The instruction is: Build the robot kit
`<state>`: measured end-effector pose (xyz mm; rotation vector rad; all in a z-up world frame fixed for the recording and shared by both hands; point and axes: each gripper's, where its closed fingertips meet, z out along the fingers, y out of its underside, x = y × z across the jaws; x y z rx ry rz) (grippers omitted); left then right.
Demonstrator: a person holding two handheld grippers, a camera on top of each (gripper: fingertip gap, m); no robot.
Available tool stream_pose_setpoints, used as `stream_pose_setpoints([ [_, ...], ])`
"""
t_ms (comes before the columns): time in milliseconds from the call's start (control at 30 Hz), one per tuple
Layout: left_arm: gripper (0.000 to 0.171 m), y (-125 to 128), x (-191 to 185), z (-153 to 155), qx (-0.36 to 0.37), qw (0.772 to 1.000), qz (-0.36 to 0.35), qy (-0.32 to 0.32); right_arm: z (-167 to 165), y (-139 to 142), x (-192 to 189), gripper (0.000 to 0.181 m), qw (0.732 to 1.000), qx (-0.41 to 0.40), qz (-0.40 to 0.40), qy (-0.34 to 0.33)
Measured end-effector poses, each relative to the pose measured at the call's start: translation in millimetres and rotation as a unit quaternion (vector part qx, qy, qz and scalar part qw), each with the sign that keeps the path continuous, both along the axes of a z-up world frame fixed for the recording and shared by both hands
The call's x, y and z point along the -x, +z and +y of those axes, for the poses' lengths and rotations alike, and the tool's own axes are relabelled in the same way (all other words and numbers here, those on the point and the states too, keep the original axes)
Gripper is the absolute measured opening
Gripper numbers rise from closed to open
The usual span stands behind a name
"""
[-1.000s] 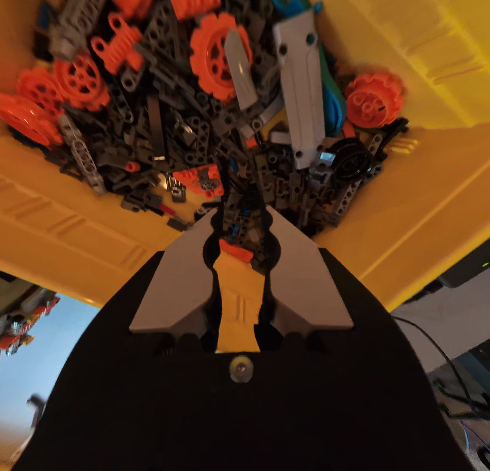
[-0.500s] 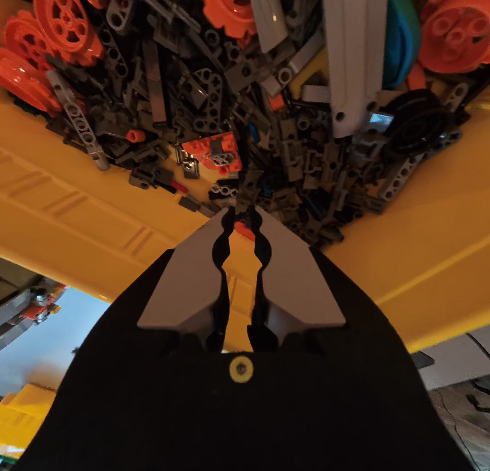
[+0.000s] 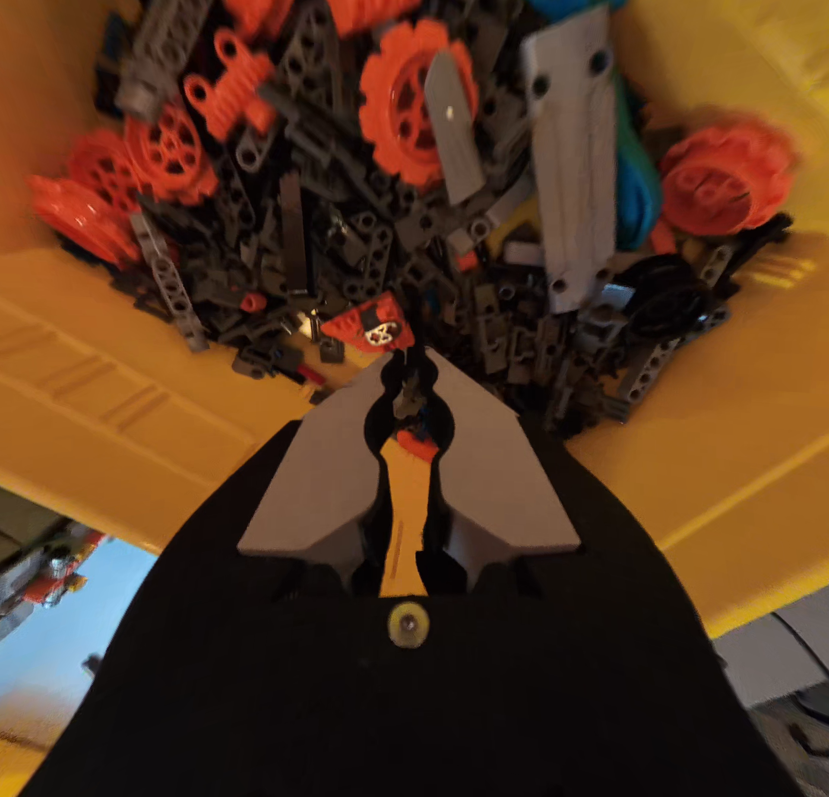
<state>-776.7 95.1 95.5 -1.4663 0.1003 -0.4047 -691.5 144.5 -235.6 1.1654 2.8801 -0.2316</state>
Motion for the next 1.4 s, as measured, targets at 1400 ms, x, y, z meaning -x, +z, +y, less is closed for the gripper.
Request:
stream_pose_setpoints([
  [1400, 0.048, 9, -3, -11, -0.018, 1.0, -0.012, -0.014, 9, 109, 13, 0.021, 0.955, 0.013, 0.278, -0.107],
])
